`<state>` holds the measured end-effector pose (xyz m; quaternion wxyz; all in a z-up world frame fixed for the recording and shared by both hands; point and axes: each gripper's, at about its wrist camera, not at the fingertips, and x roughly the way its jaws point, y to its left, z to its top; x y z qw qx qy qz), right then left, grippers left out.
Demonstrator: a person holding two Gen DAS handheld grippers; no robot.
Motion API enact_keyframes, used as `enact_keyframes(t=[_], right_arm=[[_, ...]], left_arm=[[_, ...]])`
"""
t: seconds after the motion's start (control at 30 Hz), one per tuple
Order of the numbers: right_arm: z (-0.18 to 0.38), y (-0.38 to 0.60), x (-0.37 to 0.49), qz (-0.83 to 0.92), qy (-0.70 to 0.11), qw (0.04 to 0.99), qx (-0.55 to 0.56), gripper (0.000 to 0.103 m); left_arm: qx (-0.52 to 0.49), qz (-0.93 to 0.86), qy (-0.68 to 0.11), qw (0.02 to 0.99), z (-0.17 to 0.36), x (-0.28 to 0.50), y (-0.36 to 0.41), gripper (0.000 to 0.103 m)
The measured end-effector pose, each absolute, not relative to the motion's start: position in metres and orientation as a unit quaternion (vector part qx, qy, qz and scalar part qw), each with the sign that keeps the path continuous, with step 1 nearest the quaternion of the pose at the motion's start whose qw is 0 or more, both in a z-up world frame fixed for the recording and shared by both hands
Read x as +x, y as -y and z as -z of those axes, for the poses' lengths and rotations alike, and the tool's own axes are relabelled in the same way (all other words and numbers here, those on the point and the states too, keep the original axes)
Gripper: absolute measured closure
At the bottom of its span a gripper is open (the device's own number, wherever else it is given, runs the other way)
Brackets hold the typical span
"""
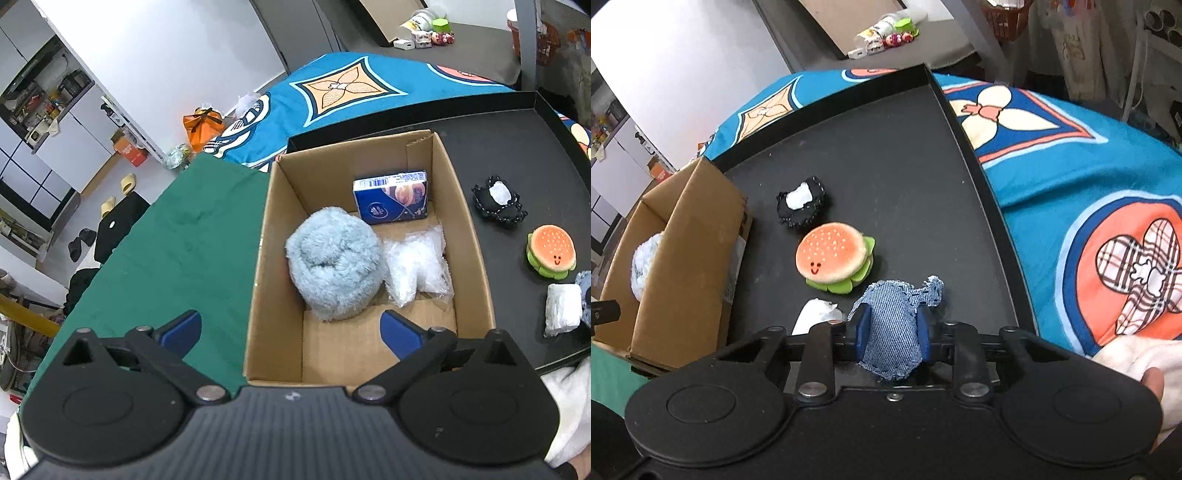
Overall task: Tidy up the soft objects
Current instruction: 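Carry the blue denim plush with the right gripper into the box and release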
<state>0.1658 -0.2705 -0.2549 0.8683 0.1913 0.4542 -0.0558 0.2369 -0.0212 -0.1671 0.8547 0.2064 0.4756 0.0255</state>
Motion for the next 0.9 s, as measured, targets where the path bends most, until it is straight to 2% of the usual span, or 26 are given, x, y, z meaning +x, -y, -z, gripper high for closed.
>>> enact_keyframes(t=[0.9], right_arm=[[0.210,0.237,0.182,0.044,-0.424,0.899,0.103,0.077]], left_arm=[[0.147,-0.010,-0.470,0.870,0.173,0.230,-0.011,0.001]])
